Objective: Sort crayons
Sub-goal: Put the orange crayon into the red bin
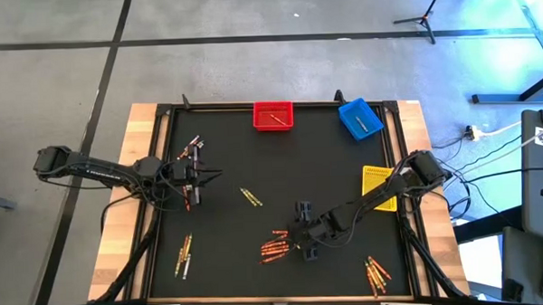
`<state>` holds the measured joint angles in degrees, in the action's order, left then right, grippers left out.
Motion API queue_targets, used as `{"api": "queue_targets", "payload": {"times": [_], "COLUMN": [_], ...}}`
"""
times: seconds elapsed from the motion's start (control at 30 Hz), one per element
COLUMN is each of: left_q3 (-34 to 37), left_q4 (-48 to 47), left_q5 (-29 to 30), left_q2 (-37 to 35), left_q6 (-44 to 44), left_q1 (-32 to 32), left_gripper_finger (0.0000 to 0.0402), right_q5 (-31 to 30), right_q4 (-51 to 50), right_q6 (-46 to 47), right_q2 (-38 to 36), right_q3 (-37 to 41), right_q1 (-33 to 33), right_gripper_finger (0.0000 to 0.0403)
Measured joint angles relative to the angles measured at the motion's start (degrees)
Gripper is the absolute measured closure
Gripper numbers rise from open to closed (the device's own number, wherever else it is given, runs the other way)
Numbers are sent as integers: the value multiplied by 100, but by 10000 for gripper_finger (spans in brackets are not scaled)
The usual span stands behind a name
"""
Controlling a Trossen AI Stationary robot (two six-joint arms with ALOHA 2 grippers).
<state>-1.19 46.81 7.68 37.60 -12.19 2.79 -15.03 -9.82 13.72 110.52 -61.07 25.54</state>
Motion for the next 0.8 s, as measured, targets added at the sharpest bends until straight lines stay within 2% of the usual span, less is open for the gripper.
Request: {"api": "queue_targets", "payload": {"times": [0.1, 0.17, 0.37, 0.5, 0.8], "left_q3": [0, 0, 0, 0, 0], "left_q4": [-1, 2, 4, 4, 34], "left_q5": [-4, -7, -8, -7, 76], "left_q2": [0, 0, 0, 0, -2], "left_q6": [0, -2, -2, -2, -2], "left_q1": [0, 0, 0, 0, -4], "left_gripper_finger": [376, 376, 376, 376, 376], "right_q5": [-47, -82, -190, -466, -1087], "right_q4": [-84, -107, -176, -379, -939], "right_q6": [93, 108, 171, 126, -451], "right_q2": [-1, -3, -14, -187, -1215], "right_q3": [-3, -3, 2, 33, 32], "right_q1": [-11, -49, -271, -438, -1148], "right_gripper_finger": [386, 394, 382, 393, 389]}}
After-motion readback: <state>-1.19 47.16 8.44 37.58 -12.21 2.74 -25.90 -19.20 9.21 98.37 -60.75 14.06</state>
